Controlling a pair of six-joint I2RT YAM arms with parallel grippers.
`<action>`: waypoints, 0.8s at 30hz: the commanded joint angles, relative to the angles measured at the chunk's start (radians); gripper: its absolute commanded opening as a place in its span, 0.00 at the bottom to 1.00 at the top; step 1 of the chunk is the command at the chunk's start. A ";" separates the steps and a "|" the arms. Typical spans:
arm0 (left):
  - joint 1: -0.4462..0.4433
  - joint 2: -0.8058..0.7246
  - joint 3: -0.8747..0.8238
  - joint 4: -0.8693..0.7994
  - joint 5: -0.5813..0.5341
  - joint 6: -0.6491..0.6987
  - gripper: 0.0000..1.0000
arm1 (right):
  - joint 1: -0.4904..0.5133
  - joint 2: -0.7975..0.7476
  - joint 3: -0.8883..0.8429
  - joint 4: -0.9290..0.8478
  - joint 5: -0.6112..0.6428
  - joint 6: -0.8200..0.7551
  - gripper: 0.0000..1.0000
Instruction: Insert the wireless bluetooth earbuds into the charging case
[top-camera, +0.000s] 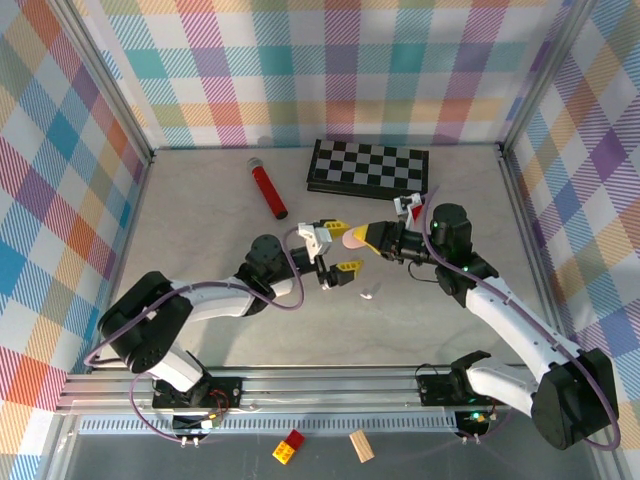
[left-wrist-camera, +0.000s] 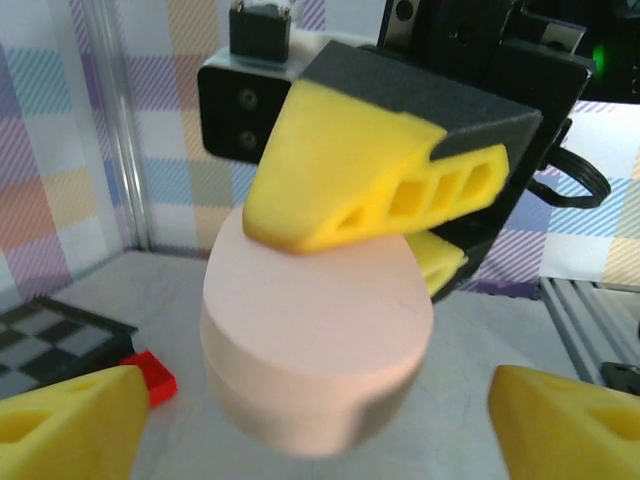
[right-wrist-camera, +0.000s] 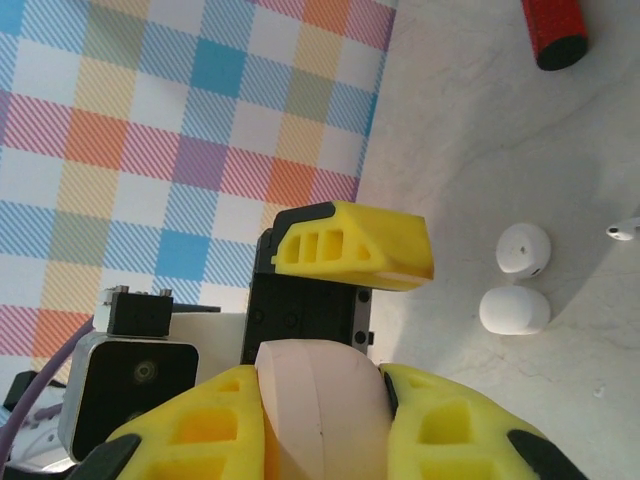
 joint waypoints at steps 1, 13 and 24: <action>-0.006 -0.077 -0.049 -0.071 -0.006 0.028 0.93 | 0.001 -0.029 0.025 -0.055 0.040 -0.075 0.00; -0.005 -0.282 -0.143 -0.366 -0.052 0.091 1.00 | -0.046 -0.023 -0.018 -0.241 0.291 -0.231 0.00; -0.008 -0.293 -0.142 -0.447 -0.049 0.119 1.00 | -0.109 0.098 -0.110 -0.178 0.424 -0.260 0.00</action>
